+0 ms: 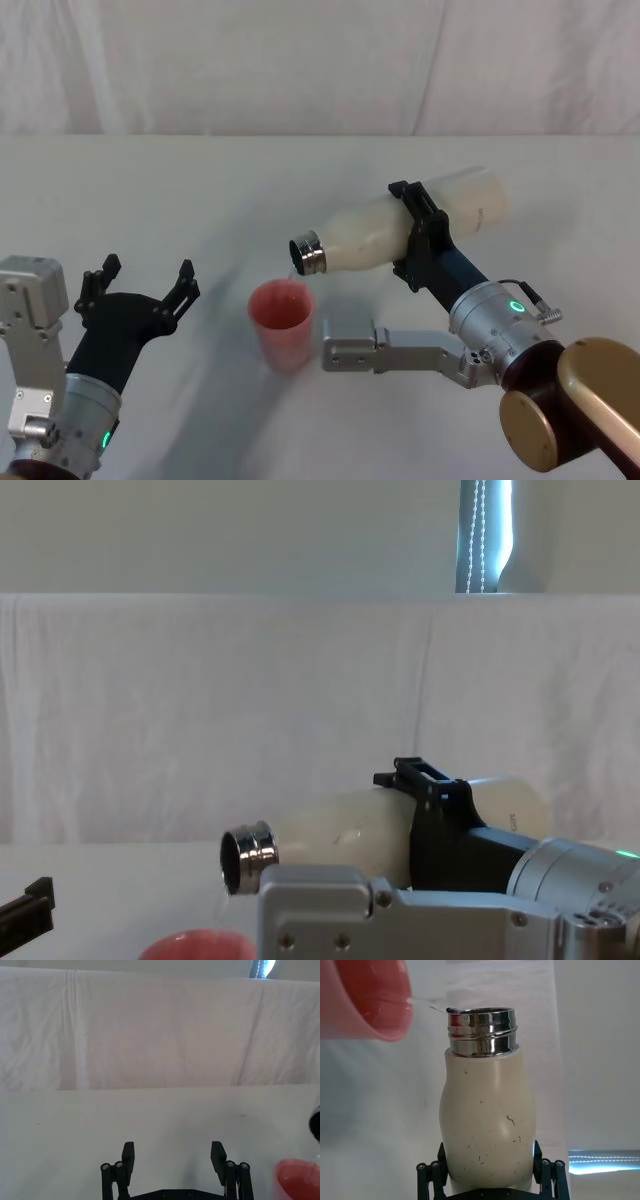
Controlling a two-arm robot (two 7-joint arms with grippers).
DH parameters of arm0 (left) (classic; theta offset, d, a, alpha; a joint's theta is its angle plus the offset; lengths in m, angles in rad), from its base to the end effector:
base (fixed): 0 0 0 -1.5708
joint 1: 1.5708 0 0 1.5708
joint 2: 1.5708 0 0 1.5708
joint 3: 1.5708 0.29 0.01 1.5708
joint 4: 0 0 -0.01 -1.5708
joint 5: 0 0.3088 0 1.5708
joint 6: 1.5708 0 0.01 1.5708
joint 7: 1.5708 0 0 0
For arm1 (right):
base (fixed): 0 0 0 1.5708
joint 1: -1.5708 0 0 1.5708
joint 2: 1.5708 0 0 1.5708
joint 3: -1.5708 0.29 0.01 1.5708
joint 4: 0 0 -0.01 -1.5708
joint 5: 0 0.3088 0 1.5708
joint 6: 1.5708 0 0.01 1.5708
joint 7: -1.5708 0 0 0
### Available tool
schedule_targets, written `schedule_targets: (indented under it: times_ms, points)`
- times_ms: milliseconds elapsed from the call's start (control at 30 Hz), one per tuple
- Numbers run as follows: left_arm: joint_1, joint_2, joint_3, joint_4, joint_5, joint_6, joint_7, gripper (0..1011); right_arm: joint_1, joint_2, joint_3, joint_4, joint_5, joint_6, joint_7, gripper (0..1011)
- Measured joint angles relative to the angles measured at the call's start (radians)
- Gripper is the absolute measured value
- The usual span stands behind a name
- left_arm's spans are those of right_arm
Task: Grasp the thermos with one hand and pour water into the cup lid.
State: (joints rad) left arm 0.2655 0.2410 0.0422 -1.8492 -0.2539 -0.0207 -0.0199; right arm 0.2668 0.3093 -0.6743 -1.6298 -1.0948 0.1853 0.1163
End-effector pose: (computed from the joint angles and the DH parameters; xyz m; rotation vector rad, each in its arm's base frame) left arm 0.2529 0.0375 -0.2853 -0.0380 0.0142 1.4459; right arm 0.3359 0.1084 -0.2511 -0.8365 -1.2996 -0.8319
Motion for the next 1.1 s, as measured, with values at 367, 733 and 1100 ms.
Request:
schedule_targets:
  times_ms: [367,733,1100]
  points:
    - [0.000,0.000,0.000,0.000,0.000,0.000,0.000,1001,-0.020,-0.021,0.023,0.005,0.043,-0.019,-0.035,961]
    - [0.000,0.000,0.000,0.000,0.000,0.000,0.000,1001,-0.044,-0.036,0.047,0.004,0.087,-0.041,-0.063,961]
    - [0.000,0.000,0.000,0.000,0.000,0.000,0.000,1001,-0.060,-0.043,0.054,-0.002,0.098,-0.047,-0.075,961]
